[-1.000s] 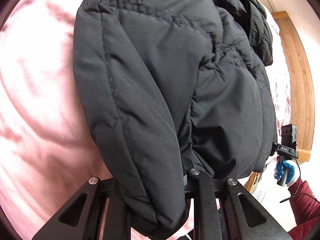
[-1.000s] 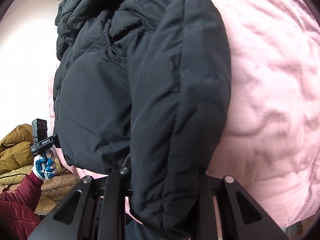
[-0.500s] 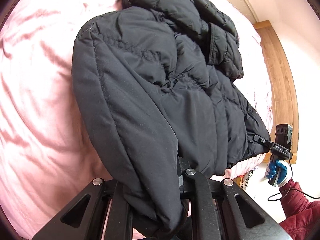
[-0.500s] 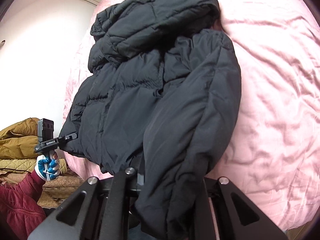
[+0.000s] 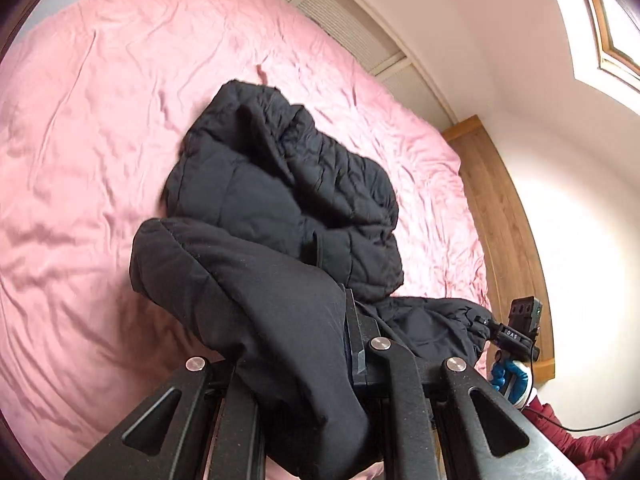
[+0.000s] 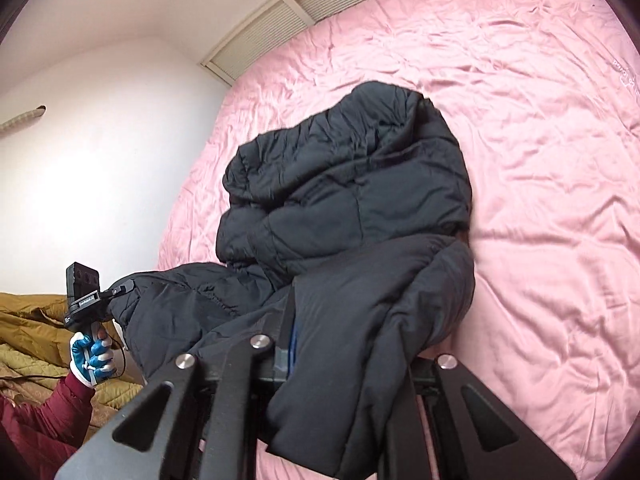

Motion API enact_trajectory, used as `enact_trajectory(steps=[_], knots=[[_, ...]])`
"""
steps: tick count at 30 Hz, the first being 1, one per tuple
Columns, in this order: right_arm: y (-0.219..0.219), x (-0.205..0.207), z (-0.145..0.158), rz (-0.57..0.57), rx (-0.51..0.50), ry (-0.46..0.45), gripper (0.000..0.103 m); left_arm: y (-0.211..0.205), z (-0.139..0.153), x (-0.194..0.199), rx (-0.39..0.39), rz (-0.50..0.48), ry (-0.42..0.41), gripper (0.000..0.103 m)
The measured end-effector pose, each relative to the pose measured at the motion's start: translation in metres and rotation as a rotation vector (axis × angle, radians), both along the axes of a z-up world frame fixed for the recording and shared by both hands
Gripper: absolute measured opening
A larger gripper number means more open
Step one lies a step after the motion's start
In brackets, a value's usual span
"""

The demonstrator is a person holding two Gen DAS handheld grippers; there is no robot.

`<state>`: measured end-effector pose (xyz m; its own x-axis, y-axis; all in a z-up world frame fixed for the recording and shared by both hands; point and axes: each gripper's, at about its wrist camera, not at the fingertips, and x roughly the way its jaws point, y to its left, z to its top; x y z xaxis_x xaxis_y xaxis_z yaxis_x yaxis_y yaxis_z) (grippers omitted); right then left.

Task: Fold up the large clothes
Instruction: 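Fold the held coat edge over onto the coat body with both grippers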

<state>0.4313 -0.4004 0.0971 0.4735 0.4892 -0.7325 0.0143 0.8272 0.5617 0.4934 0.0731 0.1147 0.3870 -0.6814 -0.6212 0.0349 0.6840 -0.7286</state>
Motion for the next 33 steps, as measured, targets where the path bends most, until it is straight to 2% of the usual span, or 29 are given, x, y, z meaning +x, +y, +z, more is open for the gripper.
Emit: enact_trajectory(steps=[4, 7, 12, 19, 22, 28, 33], knots=[[-0.013, 0.034, 0.017, -0.047, 0.022, -0.052, 0.013, 0.002, 0.021, 0.042, -0.028, 0.049, -0.059, 0.013], [-0.024, 0.059, 0.026, -0.077, 0.034, -0.073, 0.013, 0.002, 0.031, 0.073, -0.013, 0.072, -0.088, 0.013], [-0.049, 0.101, 0.026, -0.164, 0.054, -0.056, 0.013, 0.008, 0.025, 0.123, 0.011, 0.135, -0.073, 0.013], [-0.088, 0.178, -0.012, -0.361, 0.083, 0.043, 0.013, 0.012, -0.017, 0.212, 0.055, 0.23, -0.002, 0.013], [-0.096, 0.216, -0.029, -0.418, 0.085, 0.07, 0.013, 0.012, -0.048, 0.252, 0.09, 0.254, 0.032, 0.014], [-0.102, 0.278, -0.082, -0.489, 0.076, 0.144, 0.013, -0.001, -0.113, 0.318, 0.162, 0.262, 0.111, 0.014], [-0.102, 0.314, -0.121, -0.507, 0.05, 0.194, 0.013, -0.009, -0.145, 0.35, 0.217, 0.241, 0.137, 0.017]])
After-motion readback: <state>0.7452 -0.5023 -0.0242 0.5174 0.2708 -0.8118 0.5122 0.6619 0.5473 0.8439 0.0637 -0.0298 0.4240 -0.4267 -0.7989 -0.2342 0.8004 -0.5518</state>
